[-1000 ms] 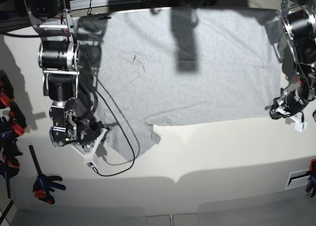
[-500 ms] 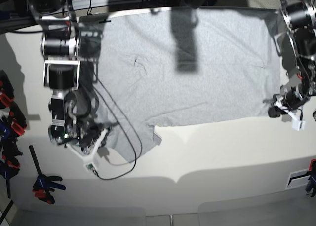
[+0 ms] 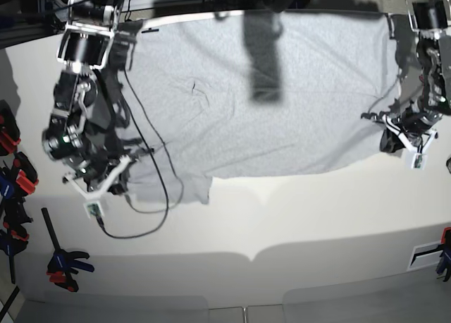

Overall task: Fold the T-shirt properly
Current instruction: 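Grasp both hem corners and lift the hem toward the collar edge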

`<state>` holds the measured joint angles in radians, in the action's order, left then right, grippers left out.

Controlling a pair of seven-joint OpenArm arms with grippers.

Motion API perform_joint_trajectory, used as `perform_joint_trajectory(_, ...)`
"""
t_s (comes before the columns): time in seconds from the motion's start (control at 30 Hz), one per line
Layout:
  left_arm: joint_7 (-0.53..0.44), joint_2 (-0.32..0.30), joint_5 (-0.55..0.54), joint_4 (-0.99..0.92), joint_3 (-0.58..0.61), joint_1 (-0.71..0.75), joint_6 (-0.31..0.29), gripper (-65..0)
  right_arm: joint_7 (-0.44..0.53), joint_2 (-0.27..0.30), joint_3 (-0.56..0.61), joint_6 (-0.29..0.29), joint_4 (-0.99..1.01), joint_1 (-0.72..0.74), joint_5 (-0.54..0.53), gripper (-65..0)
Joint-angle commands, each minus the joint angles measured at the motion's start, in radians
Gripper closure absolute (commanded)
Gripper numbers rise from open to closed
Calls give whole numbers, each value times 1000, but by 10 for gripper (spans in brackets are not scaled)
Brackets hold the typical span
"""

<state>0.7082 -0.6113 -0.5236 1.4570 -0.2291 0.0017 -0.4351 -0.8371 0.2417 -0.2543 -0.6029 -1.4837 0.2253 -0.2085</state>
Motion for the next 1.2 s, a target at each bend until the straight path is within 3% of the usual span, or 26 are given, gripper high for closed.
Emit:
perform_joint_trajectory(0.0, -24, -24, 2, 40, -8, -2, 10, 0, 24, 8, -11, -10, -39, 12, -13, 0)
perform_joint_trajectory(0.17, -24, -23, 37, 135, -8, 58, 43, 0, 24, 8, -14, -20, -128, -51, -13, 0)
perform_joint_trajectory(0.4, -22, -23, 89, 196, -11, 104, 163, 0, 24, 8, -14, -19, -235, -122, -5, 0)
perform_joint_trajectory(0.5, -20, -18, 89, 208, -30, 131, 182, 0, 19, 8, -14, -19, -246, -135, -4, 0)
perform_joint_trajectory(0.77, 13, 2, 28, 267, -180, 254, 174, 0, 13, 8, -15, -19, -246, -159, 15, 0)
perform_joint_trajectory(0.93, 64, 38, -75, 330, -262, 348, 59, 0, 10, 8, -15, -19, -248, -194, 16, 0)
perform_joint_trajectory(1.17, 84, 82, -75, 329, -262, 452, 50, 0, -11, 7, -15, -18, -251, -278, 49, 0)
